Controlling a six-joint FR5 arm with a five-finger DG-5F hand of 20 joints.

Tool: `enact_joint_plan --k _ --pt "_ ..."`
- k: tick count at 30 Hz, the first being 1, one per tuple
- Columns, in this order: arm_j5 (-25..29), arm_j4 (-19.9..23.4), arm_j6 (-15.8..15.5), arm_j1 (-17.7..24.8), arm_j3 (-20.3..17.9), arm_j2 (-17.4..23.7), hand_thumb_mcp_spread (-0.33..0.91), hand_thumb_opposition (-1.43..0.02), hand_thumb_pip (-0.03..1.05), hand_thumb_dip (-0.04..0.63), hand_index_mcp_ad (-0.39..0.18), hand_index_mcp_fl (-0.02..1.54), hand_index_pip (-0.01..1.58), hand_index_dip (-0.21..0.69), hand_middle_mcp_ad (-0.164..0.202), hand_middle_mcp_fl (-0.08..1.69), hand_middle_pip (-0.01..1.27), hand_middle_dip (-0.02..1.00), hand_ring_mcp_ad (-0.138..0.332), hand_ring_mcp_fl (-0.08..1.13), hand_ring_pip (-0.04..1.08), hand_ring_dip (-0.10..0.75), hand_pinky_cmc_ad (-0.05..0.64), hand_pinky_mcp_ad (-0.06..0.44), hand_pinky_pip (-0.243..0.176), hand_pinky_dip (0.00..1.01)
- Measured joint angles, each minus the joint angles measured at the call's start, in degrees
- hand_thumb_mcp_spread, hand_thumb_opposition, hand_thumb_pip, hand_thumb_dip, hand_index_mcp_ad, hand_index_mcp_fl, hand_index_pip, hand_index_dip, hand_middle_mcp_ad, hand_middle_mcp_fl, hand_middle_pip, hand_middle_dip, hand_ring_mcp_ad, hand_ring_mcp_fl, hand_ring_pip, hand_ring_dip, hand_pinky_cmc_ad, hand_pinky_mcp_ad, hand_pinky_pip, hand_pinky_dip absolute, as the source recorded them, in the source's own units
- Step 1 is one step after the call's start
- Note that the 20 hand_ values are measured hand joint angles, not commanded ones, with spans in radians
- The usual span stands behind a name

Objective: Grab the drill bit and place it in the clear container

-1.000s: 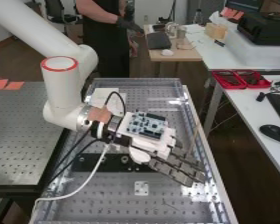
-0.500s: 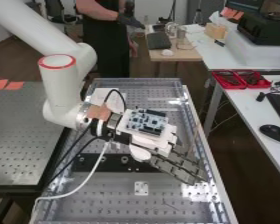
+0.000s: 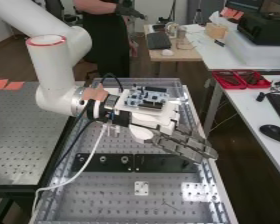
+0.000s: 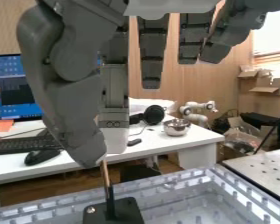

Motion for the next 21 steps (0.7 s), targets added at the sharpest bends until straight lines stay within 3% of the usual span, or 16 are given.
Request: enact_joint_plan --k 12,21 --pt "-2.16 -6.79 -0.55 2.85 -0.34 5.3 0.51 -0.94 0.5 0.269 -0.105 0.84 1.14 0.216 0.066 0.34 0.13 0.16 0.164 0.05 0.1 0.042 0.23 0.133 -0.058 0.19" --pt "-5.1 -7.61 -1.14 5.58 -2.06 9.24 0.52 -0.95 0.49 0.265 -0.105 0.86 1.1 0.237 0.063 0.34 0.12 0.16 0.168 0.05 0.1 0.052 0.23 0.133 -0.058 0.19"
